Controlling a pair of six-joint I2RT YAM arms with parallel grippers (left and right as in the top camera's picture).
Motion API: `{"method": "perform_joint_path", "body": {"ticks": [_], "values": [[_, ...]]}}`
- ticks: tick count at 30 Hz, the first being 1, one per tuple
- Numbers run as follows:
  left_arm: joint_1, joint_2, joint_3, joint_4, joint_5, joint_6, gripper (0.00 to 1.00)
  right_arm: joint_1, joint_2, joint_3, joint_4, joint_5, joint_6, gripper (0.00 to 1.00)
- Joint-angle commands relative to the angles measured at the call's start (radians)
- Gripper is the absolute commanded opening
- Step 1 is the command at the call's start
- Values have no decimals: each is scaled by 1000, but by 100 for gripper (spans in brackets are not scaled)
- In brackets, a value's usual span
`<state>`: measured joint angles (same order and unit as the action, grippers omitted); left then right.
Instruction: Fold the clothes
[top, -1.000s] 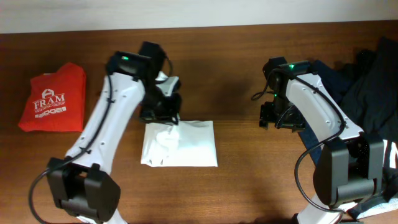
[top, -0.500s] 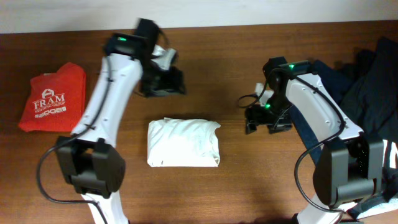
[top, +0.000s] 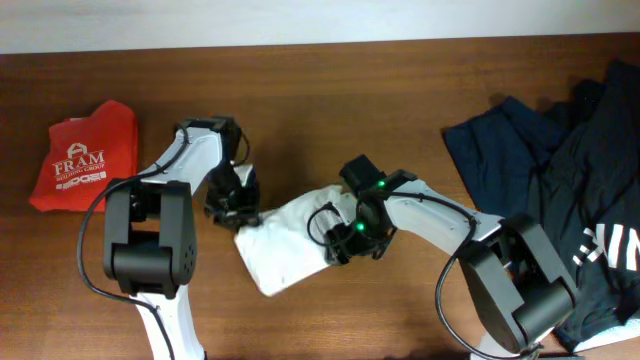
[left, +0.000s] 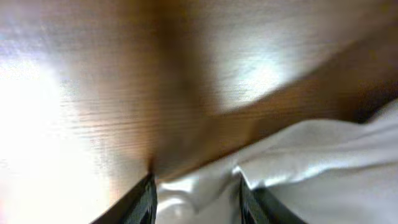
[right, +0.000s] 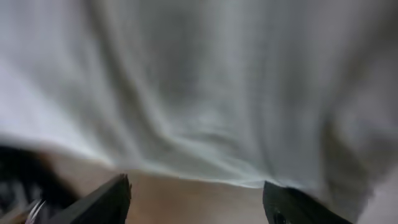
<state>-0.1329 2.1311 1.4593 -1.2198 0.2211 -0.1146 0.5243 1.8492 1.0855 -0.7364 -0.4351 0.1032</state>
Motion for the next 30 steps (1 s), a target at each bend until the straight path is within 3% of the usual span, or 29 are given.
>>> {"method": "perform_joint_path", "body": {"ticks": [1,3,6,9,11,14,18,20,22,26,28,29,30], "values": [[2,6,-26,-98,69,-27,42,-90,9,10,137,255,11,72],[-2,6,-26,-101,156,-27,41,-128,8,100,135,238,10,72],[16,-10,60,-92,170,-27,38,-133,-6,385,-293,185,10,73],[15,-84,158,-107,210,16,38,-133,-13,454,-515,-227,-112,46],[10,-133,158,-121,302,92,38,-119,-13,381,-523,-529,-234,44],[-11,-132,134,-64,299,109,39,-72,-13,225,-478,-556,-317,44],[-11,-132,128,-33,295,108,40,-20,-11,-45,-157,-556,-278,45],[-11,-132,128,-30,295,108,40,-23,-10,-115,-23,-444,-205,45],[-11,-132,128,-31,295,108,40,-23,-10,-130,74,88,150,45],[-11,-132,127,-46,296,108,40,-23,-10,-130,57,215,310,45],[-11,-132,127,-45,296,108,57,-23,-10,-128,-2,291,377,45],[-11,-132,127,-42,296,108,60,-37,-14,-108,-74,344,405,38],[-11,-132,127,-40,296,108,61,-56,-24,-85,-126,368,437,38]]}}
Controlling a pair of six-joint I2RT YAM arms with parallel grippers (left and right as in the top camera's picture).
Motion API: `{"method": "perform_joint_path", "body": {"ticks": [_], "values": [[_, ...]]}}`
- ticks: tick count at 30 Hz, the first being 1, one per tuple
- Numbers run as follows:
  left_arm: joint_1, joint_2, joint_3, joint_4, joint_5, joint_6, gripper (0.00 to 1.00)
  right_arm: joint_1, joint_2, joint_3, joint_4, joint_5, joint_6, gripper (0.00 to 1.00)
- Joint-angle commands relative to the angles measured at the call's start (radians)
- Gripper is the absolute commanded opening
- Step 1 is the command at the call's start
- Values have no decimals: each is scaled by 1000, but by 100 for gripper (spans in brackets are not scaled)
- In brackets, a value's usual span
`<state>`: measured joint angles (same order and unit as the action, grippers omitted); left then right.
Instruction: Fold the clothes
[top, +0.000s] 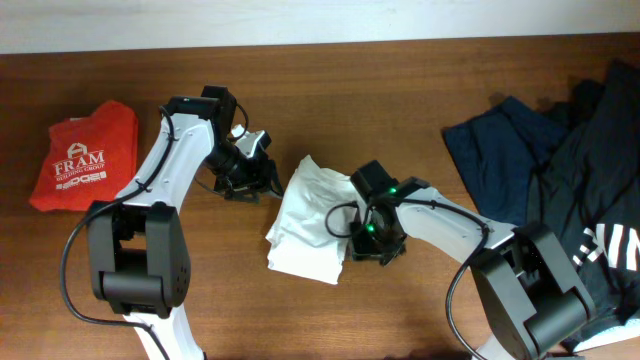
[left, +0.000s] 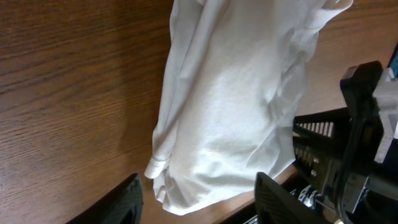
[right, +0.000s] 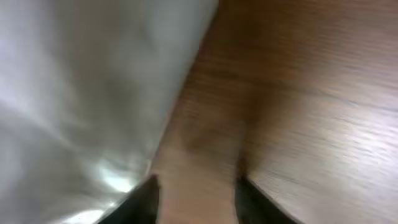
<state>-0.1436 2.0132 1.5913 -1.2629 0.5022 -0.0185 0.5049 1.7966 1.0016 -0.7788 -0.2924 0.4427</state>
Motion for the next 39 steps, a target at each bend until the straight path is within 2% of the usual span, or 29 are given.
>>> {"method": "perform_joint_path", "body": {"ticks": [1,3,4,5,6,10,13,15,16,17,20,22,23,24,25,26,30,34,36,37,38,39], "values": [[0,-14,-5,4,14,12,62,-53,3,32,-115,195,60,38],[0,-14,-5,13,14,12,65,-47,-97,114,-123,-19,-162,39],[0,-14,-5,13,14,12,65,-41,-147,139,-111,-157,-249,44],[0,-14,-5,14,14,12,65,-34,-188,143,-58,-380,-364,50],[0,-14,-5,18,14,12,66,-33,-186,142,-6,-549,-410,50],[0,-14,-5,21,14,12,66,-33,-45,80,118,-669,-410,52],[0,-14,-5,21,14,12,66,-33,131,74,120,-639,-443,52],[0,-14,-5,17,14,12,67,-36,201,74,82,-471,-399,48],[0,-14,-5,16,14,12,66,-36,204,75,53,-348,-351,48],[0,-14,-5,17,14,12,66,-39,194,79,36,-308,-352,49],[0,-14,-5,14,15,12,67,-72,146,163,-95,-296,-371,53],[0,-14,-5,18,41,13,82,-87,94,248,-182,-270,-387,55],[0,-14,-5,32,119,100,93,-94,60,303,-237,-230,-387,58],[0,-14,-5,35,193,161,95,-95,42,337,-269,-198,-386,58],[0,-14,-7,43,200,163,95,-95,24,375,-307,-158,-386,59],[0,-14,-13,61,200,163,99,-98,5,409,-347,-112,-382,59],[0,-1,-172,255,220,163,99,-194,-23,460,-451,-77,-378,59],[-2,75,-335,456,356,163,98,-230,-23,459,-464,-77,-378,59],[-31,116,-357,500,359,163,93,-230,-23,459,-464,-77,-378,58],[-55,128,-357,513,358,163,84,-231,-23,459,-467,-77,-378,58],[-71,129,-357,525,357,163,64,-231,-23,459,-472,-77,-378,58],[-83,128,-356,545,357,163,28,-230,-23,459,-479,-76,-379,58]]}}
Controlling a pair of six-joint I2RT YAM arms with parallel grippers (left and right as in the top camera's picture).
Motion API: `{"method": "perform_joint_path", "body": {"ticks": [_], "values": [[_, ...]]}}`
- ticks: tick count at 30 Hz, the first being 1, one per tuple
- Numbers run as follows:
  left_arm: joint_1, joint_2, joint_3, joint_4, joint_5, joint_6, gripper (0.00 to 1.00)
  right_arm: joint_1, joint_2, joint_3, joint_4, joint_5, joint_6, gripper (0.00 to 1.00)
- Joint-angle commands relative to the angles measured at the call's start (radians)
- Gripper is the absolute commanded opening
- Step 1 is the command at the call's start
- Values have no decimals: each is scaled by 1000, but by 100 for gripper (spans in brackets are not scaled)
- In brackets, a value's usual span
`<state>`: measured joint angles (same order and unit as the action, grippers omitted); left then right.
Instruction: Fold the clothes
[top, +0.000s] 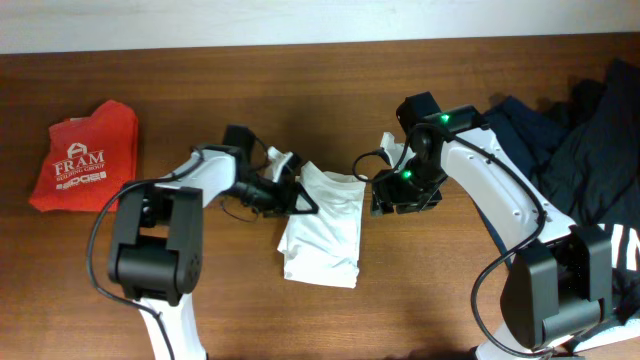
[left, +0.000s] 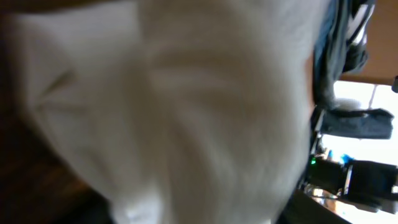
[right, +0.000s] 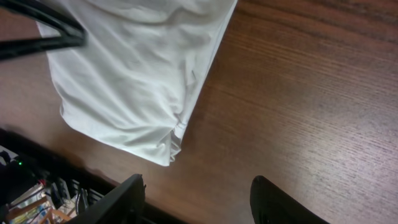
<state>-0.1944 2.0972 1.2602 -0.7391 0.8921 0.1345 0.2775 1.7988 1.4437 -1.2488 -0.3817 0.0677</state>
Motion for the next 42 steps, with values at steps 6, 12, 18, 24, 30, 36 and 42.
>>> {"method": "perform_joint_path", "body": {"ticks": [6,12,18,24,30,36,42], "values": [[136,-82,179,-122,-397,-29,0,-33,-25,17,-23,106,-4,58],[481,-270,351,-178,-738,81,0,-137,-25,17,-35,106,-8,59],[632,-264,351,-8,-809,174,1,-137,-25,17,-35,106,-8,59],[678,-122,351,106,-811,196,1,-137,-25,17,-48,106,-8,59],[819,-100,390,201,-743,108,99,-137,-24,17,-54,106,-8,60],[756,-145,416,-42,-408,-75,99,-137,-24,17,-46,106,-8,61],[903,70,309,-21,-256,-74,99,-137,-24,17,-57,106,-8,61]]}}
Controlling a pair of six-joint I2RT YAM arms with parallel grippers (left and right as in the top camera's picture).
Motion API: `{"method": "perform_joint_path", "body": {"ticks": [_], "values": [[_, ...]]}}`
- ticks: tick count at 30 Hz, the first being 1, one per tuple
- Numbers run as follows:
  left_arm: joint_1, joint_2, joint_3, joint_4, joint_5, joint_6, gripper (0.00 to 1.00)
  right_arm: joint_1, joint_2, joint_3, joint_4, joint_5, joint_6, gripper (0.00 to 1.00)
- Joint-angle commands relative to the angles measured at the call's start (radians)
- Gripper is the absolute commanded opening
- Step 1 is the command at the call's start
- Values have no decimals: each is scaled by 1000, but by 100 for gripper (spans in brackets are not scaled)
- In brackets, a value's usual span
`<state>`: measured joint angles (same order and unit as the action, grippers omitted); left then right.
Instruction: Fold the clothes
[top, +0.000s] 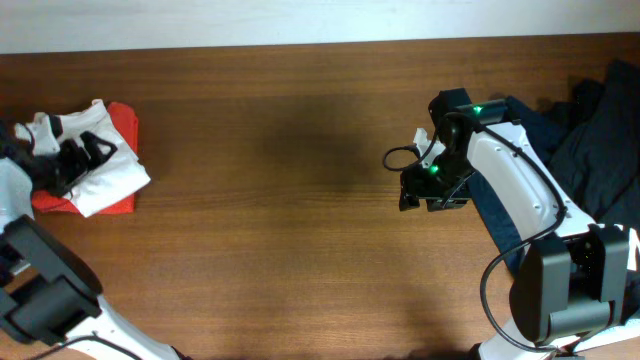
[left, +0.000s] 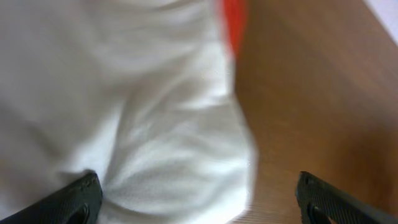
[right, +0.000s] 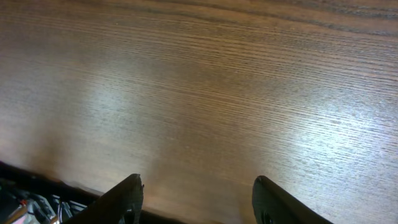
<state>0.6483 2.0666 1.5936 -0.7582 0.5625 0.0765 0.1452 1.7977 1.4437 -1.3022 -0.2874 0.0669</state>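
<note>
The folded white garment (top: 105, 172) lies on top of the folded red shirt (top: 122, 122) at the far left of the table. My left gripper (top: 78, 158) sits on the white garment, open. In the left wrist view its fingers stand wide apart with white cloth (left: 155, 112) spread between them and a strip of the red shirt (left: 231, 25) beyond. My right gripper (top: 425, 192) hangs open over bare wood right of centre, and the right wrist view shows only the table (right: 205, 93) between its fingertips.
A heap of dark navy and black clothes (top: 575, 135) covers the right end of the table, close behind my right arm. The wooden table (top: 280, 200) stretches between the two piles. A white wall runs along the far edge.
The white garment was at the table's middle with my left gripper at its left side. Now it lies on the red shirt at the far left, my left gripper open on it.
At first both grippers worked on the white garment at the middle, lying askew. Then it was narrower, with a gripper on each side. Later it was a neat rectangle, my right gripper off it. Now it is stacked on the red shirt.
</note>
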Motion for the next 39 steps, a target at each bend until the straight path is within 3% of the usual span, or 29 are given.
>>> {"method": "perform_joint_path", "body": {"ticks": [1,3,7,10,11,12,15,17,20,23,25,28,30,32,35,39], "values": [[86,146,-25,-4,127,-16,99,-4,-23,17,-4,12,-7,61],[107,162,-20,21,315,50,99,-4,-23,17,-4,12,-7,61],[88,13,25,16,494,95,99,-5,-23,17,-3,12,-7,61],[-36,-216,25,16,253,98,99,-5,-23,17,1,3,-6,71],[-163,-294,25,6,91,98,99,-5,-23,17,24,-27,-6,87],[-261,-312,25,-19,21,97,99,-7,-23,17,43,-32,-5,100],[-539,-280,25,-166,-190,97,99,-71,-23,17,57,-67,1,99],[-670,-231,25,-364,-275,95,99,-145,-23,17,-34,-67,0,99],[-693,-208,25,-640,-289,13,99,-179,-24,7,-182,-18,-11,99],[-694,-229,16,-739,-396,-39,99,-179,-97,-127,-142,-19,-6,99],[-694,-361,-83,-647,-395,-40,99,-179,-272,-298,7,-14,41,99],[-694,-717,-381,-388,-404,-44,99,-179,-594,-487,222,20,107,99],[-693,-1154,-655,-180,-452,-58,99,-179,-924,-637,367,64,133,99],[-694,-1423,-777,-69,-451,-59,99,-179,-1152,-676,380,60,133,98],[-694,-1664,-793,-118,-451,-58,99,-179,-1257,-676,375,60,133,99],[-693,-1706,-793,-119,-451,-58,99,-179,-1250,-677,375,60,133,99]]}}
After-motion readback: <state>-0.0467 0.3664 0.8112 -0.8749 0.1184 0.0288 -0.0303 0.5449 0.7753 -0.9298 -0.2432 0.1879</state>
